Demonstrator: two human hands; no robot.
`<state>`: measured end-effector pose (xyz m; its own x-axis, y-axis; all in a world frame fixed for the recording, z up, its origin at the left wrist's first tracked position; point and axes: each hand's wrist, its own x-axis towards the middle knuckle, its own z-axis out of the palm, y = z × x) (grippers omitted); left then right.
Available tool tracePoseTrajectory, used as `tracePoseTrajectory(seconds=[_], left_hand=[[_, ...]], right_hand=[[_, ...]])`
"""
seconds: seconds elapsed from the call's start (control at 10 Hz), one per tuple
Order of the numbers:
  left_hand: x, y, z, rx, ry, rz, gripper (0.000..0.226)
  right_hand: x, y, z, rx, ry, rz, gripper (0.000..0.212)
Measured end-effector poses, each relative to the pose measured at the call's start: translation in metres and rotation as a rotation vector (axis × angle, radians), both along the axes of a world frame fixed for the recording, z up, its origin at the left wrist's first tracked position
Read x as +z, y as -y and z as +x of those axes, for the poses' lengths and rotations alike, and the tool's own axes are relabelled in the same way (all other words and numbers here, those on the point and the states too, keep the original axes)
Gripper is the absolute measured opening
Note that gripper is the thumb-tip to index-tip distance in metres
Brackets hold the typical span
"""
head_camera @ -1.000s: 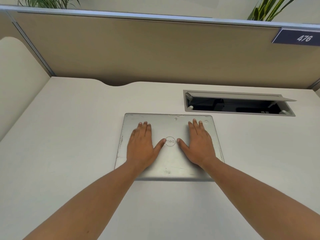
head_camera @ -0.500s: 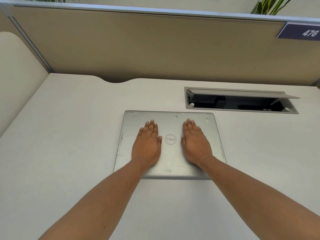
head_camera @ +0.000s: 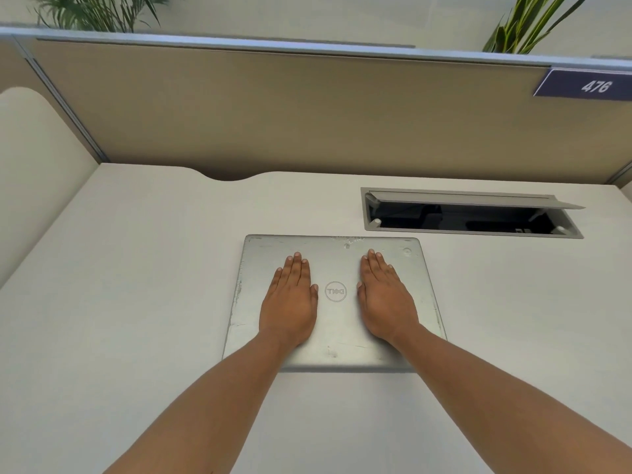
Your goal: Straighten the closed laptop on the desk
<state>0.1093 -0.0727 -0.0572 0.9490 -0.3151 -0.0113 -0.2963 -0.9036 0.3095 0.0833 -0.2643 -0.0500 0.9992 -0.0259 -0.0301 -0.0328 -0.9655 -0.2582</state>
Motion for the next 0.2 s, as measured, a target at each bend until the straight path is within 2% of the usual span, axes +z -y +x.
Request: tracePoseTrajectory(seconds=[0.2], left_hand=[[0.013,0.0,0.0,0.058,0.043,-0.076,0.058]], right_hand=[[0.019,0.002,0.004,-0.046,0.114,0.08,0.055]])
